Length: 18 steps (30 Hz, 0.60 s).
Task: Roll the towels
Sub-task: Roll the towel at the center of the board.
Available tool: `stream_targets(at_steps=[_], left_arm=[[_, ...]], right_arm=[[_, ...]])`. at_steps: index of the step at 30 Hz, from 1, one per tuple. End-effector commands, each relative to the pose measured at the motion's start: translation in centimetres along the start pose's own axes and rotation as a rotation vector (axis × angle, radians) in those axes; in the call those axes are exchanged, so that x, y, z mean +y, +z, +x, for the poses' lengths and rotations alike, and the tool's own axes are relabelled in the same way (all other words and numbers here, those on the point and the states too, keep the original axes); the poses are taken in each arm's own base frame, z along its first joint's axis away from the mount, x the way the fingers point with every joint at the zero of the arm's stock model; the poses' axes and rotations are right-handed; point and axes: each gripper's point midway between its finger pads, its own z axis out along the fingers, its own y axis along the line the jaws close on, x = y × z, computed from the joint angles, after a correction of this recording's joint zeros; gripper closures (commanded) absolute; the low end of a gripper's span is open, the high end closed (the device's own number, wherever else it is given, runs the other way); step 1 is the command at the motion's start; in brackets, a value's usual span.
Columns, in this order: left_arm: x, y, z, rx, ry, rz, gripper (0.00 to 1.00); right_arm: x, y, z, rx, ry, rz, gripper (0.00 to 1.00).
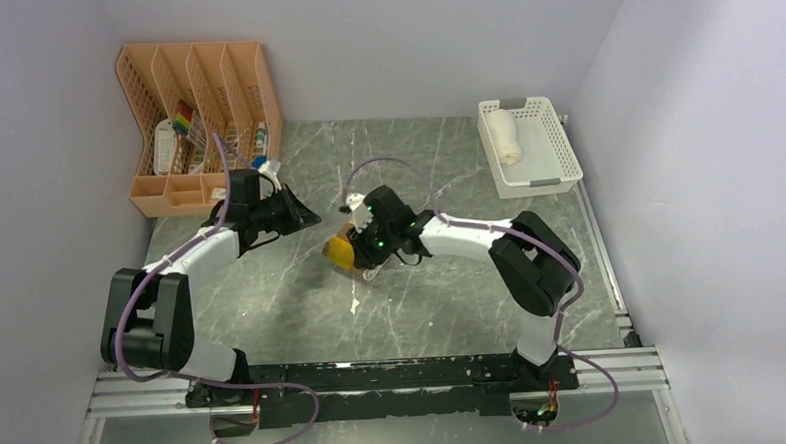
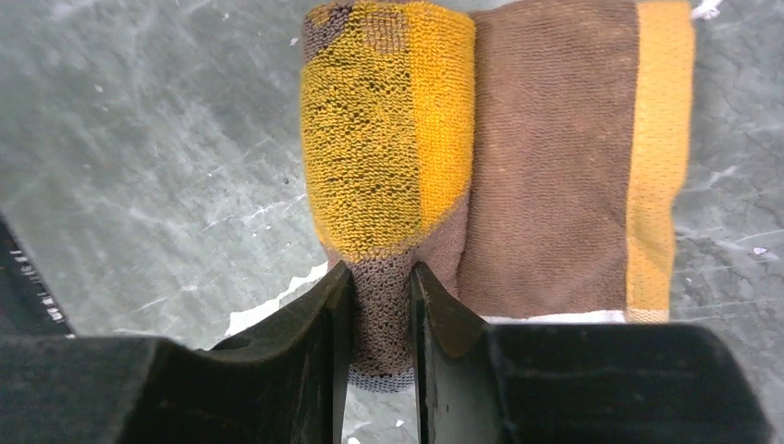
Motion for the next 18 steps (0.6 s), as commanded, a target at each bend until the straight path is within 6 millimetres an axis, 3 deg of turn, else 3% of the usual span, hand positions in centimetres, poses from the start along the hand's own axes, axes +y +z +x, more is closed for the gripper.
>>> stream_targets(at_steps=[1, 10, 18], left_arm=[[0.1, -0.5, 1.0, 0.036, 0.021, 0.004, 0.83], [0.0, 0.3, 2.8, 0.077, 0.016, 0.048, 0.82], [-1.5, 2.5, 4.9, 0.134, 0.02, 0.087, 0.82]], right_arm=[[0.8, -0.8, 0.3, -0.012, 0.187, -0.219, 0.75], [-1.5, -0.5, 1.8, 0.009, 0.499, -0.413, 0.78], [-3.3, -0.8, 2.7, -0.011, 0.61, -0.439, 0.78]])
